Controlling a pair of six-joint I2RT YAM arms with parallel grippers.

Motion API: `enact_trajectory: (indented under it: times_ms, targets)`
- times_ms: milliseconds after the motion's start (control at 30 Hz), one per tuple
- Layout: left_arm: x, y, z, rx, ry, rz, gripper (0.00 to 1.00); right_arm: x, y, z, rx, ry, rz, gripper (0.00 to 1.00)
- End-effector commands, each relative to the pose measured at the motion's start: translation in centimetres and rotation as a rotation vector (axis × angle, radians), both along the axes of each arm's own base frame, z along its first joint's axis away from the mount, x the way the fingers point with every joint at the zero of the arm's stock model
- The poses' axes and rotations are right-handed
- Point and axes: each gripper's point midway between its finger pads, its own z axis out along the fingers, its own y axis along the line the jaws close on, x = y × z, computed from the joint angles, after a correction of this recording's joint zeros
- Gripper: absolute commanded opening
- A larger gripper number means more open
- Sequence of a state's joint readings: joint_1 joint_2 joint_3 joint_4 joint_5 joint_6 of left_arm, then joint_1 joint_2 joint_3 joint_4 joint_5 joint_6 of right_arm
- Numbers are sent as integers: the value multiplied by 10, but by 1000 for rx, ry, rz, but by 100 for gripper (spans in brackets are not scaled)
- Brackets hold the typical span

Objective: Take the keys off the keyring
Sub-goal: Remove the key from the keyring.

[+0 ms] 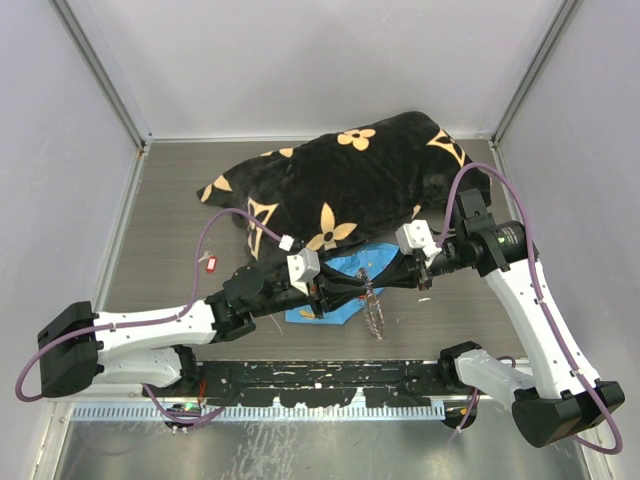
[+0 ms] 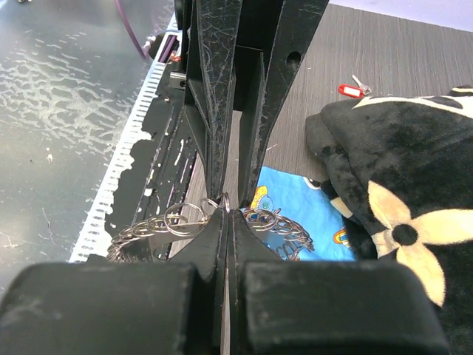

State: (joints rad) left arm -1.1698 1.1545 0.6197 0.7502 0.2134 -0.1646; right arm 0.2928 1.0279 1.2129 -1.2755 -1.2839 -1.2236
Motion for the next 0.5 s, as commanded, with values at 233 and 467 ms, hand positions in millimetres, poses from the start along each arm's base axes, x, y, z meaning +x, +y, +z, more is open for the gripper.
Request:
enact_trajectory:
  times_ms: [233, 467]
  targets:
    - [-2, 0, 45, -118, -56, -2, 20, -3, 6, 16, 68, -20, 32, 1]
    - [0, -2, 44, -111, -45, 9, 18, -5, 7, 21, 82, -14, 38, 1]
